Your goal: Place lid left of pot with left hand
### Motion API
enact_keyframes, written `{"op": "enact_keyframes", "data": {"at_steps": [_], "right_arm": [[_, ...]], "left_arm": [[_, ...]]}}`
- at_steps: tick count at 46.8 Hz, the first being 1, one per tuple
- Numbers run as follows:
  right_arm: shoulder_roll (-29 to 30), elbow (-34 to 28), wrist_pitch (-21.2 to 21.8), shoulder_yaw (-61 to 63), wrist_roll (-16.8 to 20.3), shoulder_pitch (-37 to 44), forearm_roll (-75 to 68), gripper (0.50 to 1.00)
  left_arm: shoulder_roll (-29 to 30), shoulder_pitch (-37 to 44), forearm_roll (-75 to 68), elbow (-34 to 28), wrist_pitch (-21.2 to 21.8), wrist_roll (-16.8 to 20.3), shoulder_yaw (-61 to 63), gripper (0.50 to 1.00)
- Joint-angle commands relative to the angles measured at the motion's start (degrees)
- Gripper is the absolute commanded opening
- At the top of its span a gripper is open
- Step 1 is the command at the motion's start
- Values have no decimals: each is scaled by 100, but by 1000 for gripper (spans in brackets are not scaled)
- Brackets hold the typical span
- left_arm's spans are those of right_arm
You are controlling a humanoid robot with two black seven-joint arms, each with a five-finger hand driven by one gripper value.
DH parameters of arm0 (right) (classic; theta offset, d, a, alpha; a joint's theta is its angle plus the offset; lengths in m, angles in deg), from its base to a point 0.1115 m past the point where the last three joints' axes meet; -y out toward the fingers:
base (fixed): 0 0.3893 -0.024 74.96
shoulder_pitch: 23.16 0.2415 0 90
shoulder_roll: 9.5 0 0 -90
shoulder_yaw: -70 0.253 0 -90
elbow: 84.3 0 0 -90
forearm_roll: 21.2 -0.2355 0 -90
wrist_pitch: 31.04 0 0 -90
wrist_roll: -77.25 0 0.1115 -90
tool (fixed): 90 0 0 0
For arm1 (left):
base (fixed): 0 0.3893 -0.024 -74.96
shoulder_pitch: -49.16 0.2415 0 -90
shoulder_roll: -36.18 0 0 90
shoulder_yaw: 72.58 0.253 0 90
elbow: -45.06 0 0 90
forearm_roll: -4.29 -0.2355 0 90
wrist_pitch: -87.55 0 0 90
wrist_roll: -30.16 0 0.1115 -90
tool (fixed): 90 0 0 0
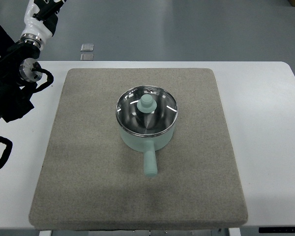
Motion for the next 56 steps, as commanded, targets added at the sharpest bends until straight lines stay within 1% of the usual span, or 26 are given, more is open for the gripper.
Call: {"op": "enact_keyframes", "data": {"at_steps": [1,9,18,28,43,46,48,52,56], "right_arm": [[0,0,0,0,0,0,0,924],[0,0,0,0,0,0,0,924],[0,0,0,0,0,0,0,924],[0,0,0,0,0,0,0,924],[0,0,0,0,0,0,0,924],[0,0,0,0,0,0,0,924],[0,0,0,0,0,0,0,924],[0,0,0,0,0,0,0,924],[0,0,0,0,0,0,0,924]], "left_arm": [[-5,-4,-9,18,-26,-8,1,994],[47,-39,-9,211,-17,-17,150,994],[65,-347,-9,229,-8,-17,1178,994],[126,-786,-9,439,-17,-26,2153,994],[373,-1428,-70,1178,-131,-26,3735,994],[373,-1603,-271,1231,-236,-26,4209,994],[381,-1744,-473,1231,-385,-26,4517,994],[399,-1955,-869,1231,-781,-26,4905,994],[478,-2131,-1361,1239,-1202,-26,4967,994]]}}
